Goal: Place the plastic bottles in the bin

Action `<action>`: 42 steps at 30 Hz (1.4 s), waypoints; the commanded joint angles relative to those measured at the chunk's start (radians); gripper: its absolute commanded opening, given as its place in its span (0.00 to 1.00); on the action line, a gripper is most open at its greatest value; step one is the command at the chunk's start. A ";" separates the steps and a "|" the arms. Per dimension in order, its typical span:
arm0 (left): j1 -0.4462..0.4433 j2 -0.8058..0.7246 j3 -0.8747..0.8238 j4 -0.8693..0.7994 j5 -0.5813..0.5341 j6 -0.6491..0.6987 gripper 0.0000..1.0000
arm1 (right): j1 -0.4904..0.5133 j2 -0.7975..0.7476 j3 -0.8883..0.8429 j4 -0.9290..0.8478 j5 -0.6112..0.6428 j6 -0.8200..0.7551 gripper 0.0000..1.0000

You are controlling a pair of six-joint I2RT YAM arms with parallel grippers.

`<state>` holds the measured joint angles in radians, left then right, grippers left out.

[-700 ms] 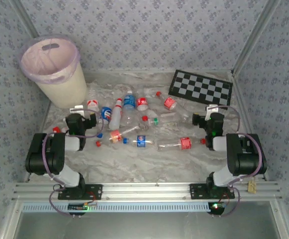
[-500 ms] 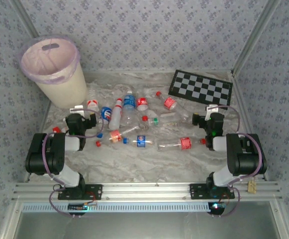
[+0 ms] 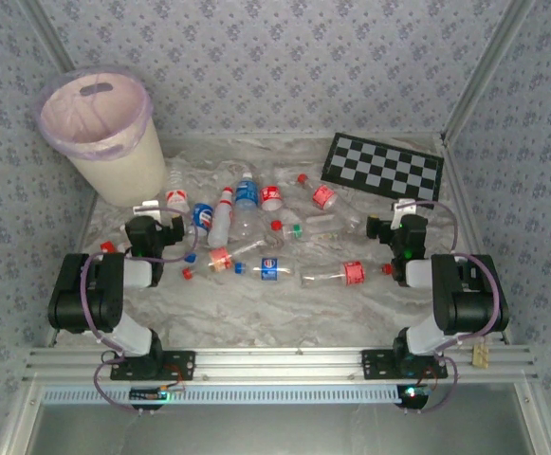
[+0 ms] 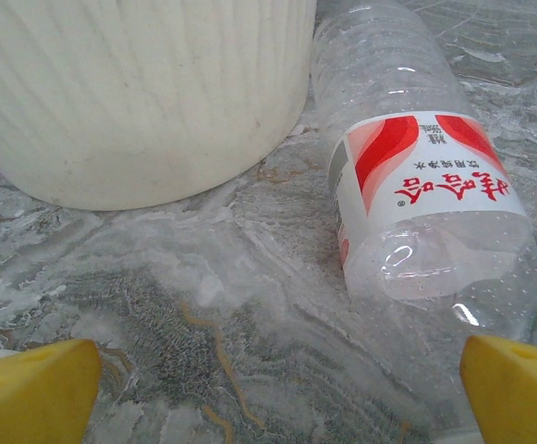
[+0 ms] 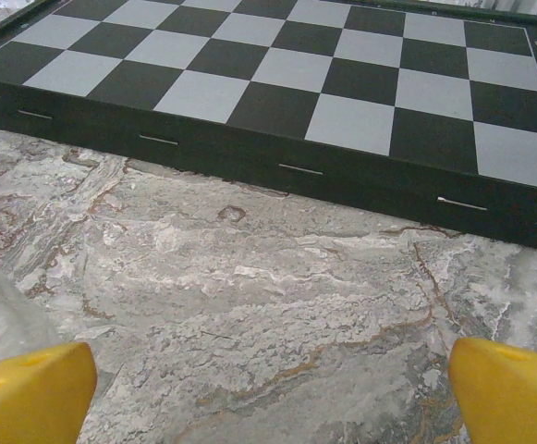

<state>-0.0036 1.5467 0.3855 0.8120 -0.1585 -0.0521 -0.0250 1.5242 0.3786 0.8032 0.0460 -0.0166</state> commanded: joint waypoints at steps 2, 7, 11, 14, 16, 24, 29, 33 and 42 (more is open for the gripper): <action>0.008 -0.012 0.024 0.009 0.027 0.004 1.00 | -0.010 -0.002 0.021 -0.005 -0.016 -0.008 1.00; 0.013 -0.012 0.027 0.004 0.034 0.001 1.00 | -0.015 -0.002 0.025 -0.012 -0.023 -0.005 1.00; 0.013 -0.013 0.026 0.006 0.043 0.004 1.00 | -0.013 -0.004 0.023 -0.007 -0.020 -0.003 1.00; -0.002 -0.033 0.047 -0.046 0.063 0.036 1.00 | -0.012 -0.055 0.077 -0.143 0.000 0.002 1.00; -0.029 -0.070 0.050 -0.074 0.022 0.057 1.00 | -0.013 -0.118 0.152 -0.325 0.012 0.009 1.00; -0.306 -0.265 0.311 -0.617 -0.211 0.165 1.00 | 0.038 -0.362 0.351 -1.030 0.184 0.316 1.00; -0.441 -0.300 0.407 -0.828 -0.237 0.140 1.00 | 0.053 -0.521 0.382 -1.393 0.059 0.618 1.00; -0.567 -0.318 0.472 -0.947 -0.181 0.133 1.00 | 0.073 -0.637 0.340 -1.519 -0.059 0.830 0.97; -0.705 -0.299 0.589 -1.124 -0.015 0.144 1.00 | 0.198 -0.685 0.188 -1.460 -0.181 1.139 0.91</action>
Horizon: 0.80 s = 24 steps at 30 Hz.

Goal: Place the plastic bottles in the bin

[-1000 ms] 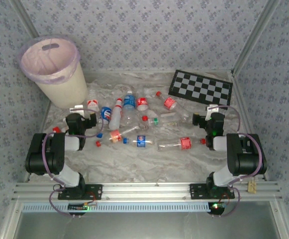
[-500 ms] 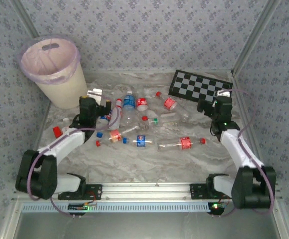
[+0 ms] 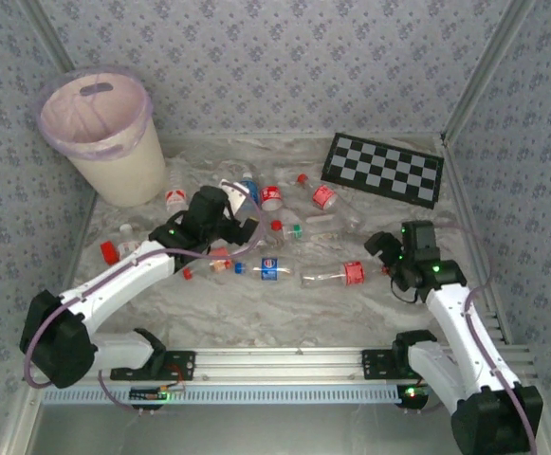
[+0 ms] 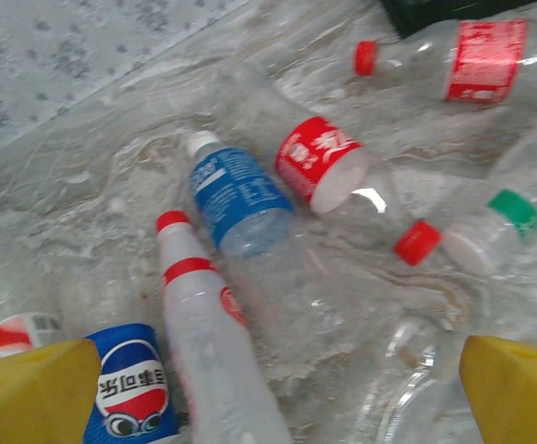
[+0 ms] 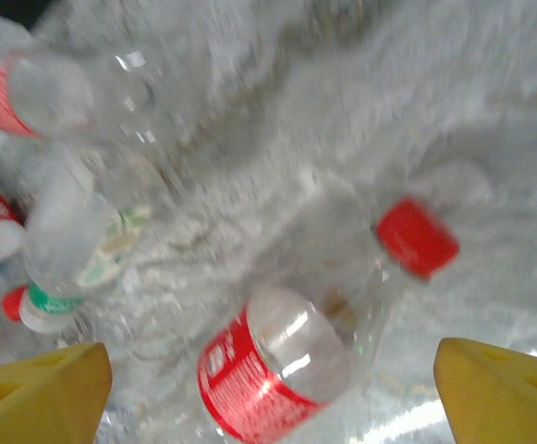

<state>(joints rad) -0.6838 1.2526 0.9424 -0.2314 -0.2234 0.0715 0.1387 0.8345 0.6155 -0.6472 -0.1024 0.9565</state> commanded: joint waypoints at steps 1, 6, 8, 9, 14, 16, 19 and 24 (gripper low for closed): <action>-0.035 -0.008 0.038 -0.087 0.051 0.018 1.00 | 0.048 0.012 -0.069 0.023 -0.030 0.196 0.91; -0.072 -0.037 0.059 -0.136 0.066 0.005 1.00 | 0.073 0.089 -0.108 0.172 0.012 0.228 0.90; -0.078 -0.050 0.062 -0.150 0.084 -0.004 1.00 | 0.072 0.135 -0.105 0.209 0.021 0.217 0.92; -0.080 -0.053 0.066 -0.157 0.098 -0.007 1.00 | 0.071 0.166 -0.105 0.235 0.009 0.212 0.92; -0.114 -0.052 0.099 -0.200 0.109 -0.017 1.00 | 0.092 0.283 -0.083 0.304 -0.007 0.179 0.93; -0.124 -0.051 0.111 -0.214 0.107 -0.019 1.00 | 0.097 0.304 -0.074 0.330 -0.002 0.170 0.82; -0.126 -0.044 0.135 -0.226 0.112 -0.050 1.00 | 0.103 0.307 -0.050 0.316 0.013 0.139 0.68; -0.130 -0.039 0.145 -0.195 0.188 -0.125 1.00 | 0.112 0.253 -0.039 0.265 0.038 0.090 0.55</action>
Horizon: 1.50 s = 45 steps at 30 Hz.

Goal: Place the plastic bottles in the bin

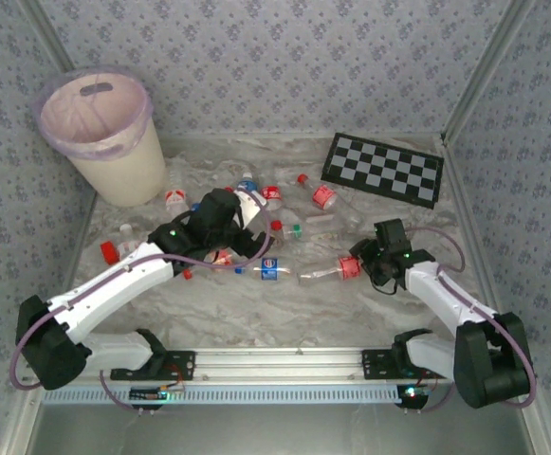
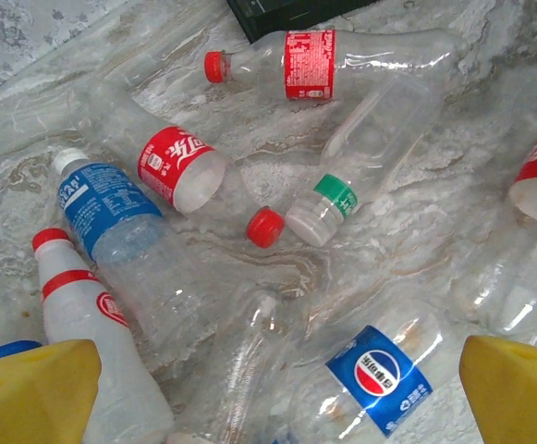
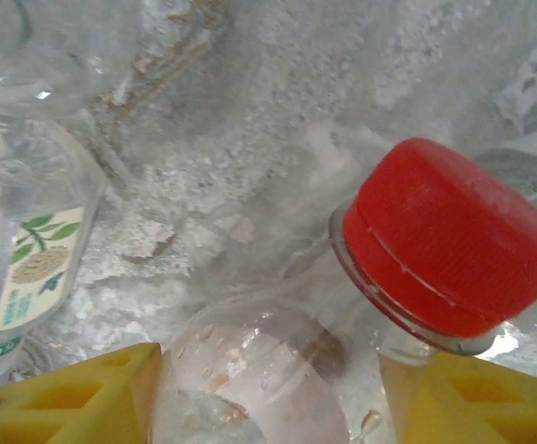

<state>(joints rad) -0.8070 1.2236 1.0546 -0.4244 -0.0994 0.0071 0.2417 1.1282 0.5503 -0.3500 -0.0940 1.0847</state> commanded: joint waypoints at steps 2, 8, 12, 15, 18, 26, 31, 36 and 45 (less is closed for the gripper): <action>-0.008 -0.007 0.042 0.014 0.095 -0.083 1.00 | 0.010 -0.072 0.032 -0.046 0.031 -0.045 0.44; -0.008 0.037 0.084 0.062 0.176 -0.162 1.00 | 0.022 -0.115 0.140 -0.091 0.015 -0.198 0.38; -0.006 0.095 0.107 0.115 0.367 -0.212 1.00 | 0.070 -0.082 0.236 -0.073 -0.082 -0.419 0.38; -0.008 0.139 0.130 0.133 0.493 -0.230 1.00 | 0.110 -0.038 0.319 -0.092 -0.135 -0.536 0.38; -0.010 0.160 0.130 0.167 0.539 -0.244 1.00 | 0.152 0.012 0.392 -0.117 -0.153 -0.625 0.38; -0.053 0.239 0.163 0.134 0.533 -0.231 1.00 | 0.219 0.087 0.504 -0.104 -0.168 -0.694 0.38; -0.052 0.285 0.199 0.075 0.478 -0.211 0.98 | 0.220 0.100 0.530 -0.092 -0.170 -0.702 0.38; -0.054 0.304 0.206 0.078 0.464 -0.221 0.84 | 0.220 0.096 0.539 -0.077 -0.175 -0.691 0.38; -0.054 0.315 0.211 0.091 0.459 -0.209 0.69 | 0.213 0.098 0.553 -0.062 -0.177 -0.691 0.38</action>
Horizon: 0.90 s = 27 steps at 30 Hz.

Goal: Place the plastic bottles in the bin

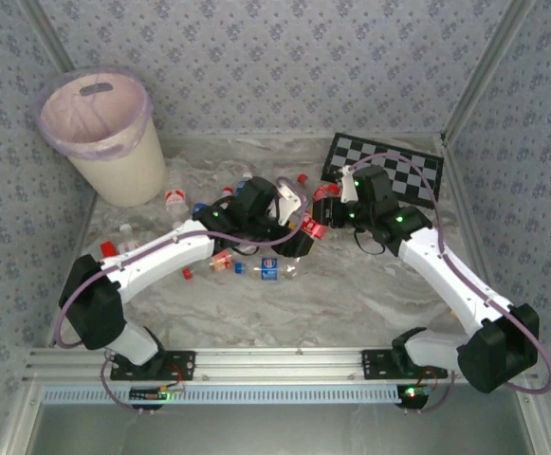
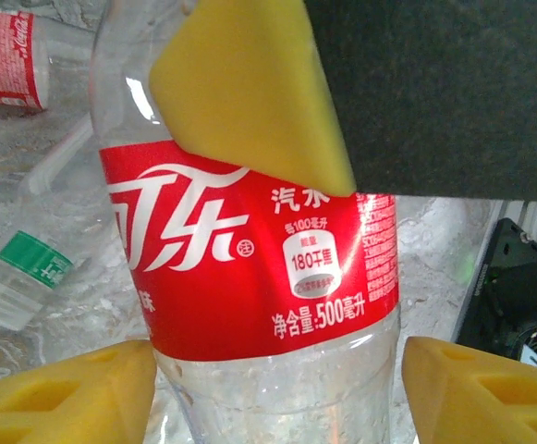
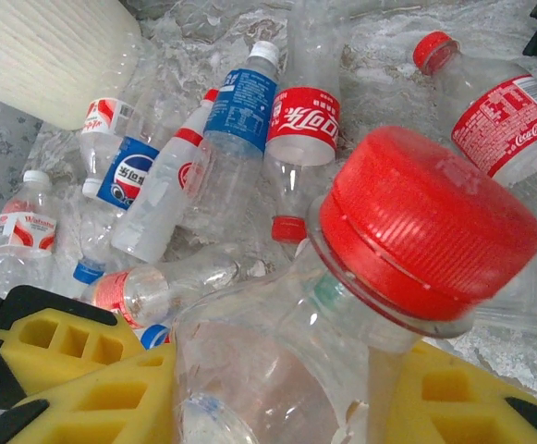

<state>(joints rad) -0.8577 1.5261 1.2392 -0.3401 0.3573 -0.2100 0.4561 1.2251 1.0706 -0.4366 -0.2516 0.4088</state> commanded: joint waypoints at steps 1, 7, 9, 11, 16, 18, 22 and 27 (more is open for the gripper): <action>-0.002 0.017 0.027 0.007 0.005 0.005 0.67 | -0.002 -0.002 0.033 0.027 -0.021 -0.014 0.38; 0.001 0.025 0.034 0.013 -0.005 -0.010 0.53 | -0.009 -0.008 0.048 0.026 -0.023 -0.005 0.38; 0.011 0.032 0.036 0.020 0.006 -0.029 0.49 | -0.016 -0.003 0.054 0.021 -0.039 -0.005 0.40; 0.021 0.040 0.032 0.035 0.020 -0.044 0.48 | -0.020 -0.001 0.051 0.021 -0.045 -0.006 0.40; 0.029 0.043 0.024 0.042 0.021 -0.056 0.46 | -0.037 -0.004 0.054 0.013 -0.047 0.004 0.55; 0.043 0.039 0.022 0.043 0.015 -0.055 0.45 | -0.054 -0.004 0.069 -0.014 -0.040 -0.001 0.66; 0.076 0.024 0.016 0.043 -0.001 -0.056 0.45 | -0.108 -0.036 0.082 -0.079 -0.019 -0.018 0.79; 0.119 0.000 0.049 -0.002 -0.016 -0.035 0.44 | -0.204 -0.126 0.052 -0.108 -0.057 0.002 0.86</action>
<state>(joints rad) -0.7544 1.5597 1.2503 -0.3183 0.3504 -0.2558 0.2905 1.1606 1.1217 -0.4973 -0.2779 0.4042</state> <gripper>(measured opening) 0.441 0.850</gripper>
